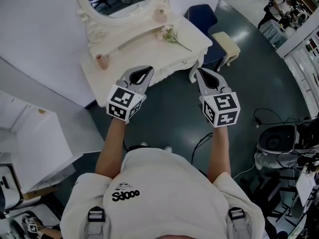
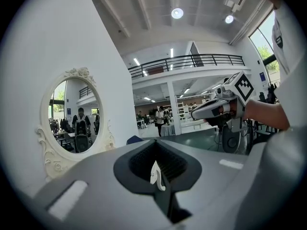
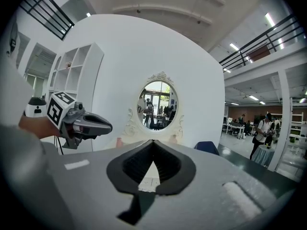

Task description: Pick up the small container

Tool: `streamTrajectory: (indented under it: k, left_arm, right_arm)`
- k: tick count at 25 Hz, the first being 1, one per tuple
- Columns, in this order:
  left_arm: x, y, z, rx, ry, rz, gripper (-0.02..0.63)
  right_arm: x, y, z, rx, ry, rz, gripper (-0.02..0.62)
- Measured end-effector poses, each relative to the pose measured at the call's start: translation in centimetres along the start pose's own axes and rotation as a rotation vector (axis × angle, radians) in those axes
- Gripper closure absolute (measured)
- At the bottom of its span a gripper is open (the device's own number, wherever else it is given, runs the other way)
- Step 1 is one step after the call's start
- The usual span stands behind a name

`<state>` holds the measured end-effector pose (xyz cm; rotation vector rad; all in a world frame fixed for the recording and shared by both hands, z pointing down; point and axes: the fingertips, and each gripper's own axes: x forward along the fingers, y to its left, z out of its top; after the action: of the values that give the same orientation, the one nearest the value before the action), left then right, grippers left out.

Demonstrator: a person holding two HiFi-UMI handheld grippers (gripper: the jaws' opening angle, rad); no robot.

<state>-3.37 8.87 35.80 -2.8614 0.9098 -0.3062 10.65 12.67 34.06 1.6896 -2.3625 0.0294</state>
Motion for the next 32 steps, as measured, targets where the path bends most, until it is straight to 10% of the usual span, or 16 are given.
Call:
streamTrajectory:
  k: [17,32]
  left_arm:
    - [1.9,-2.8,-0.9,0.006,0.043,0.037,0.589]
    - [8.3,6.9,-2.1,-0.061,0.019,0.109,0.589]
  right_arm:
    - [-1.4,-3.0,-2.2,0.039,-0.02,0.028,0.594]
    - [8.1,-6.5,-2.0,0.009,0.038,0.063,0.594]
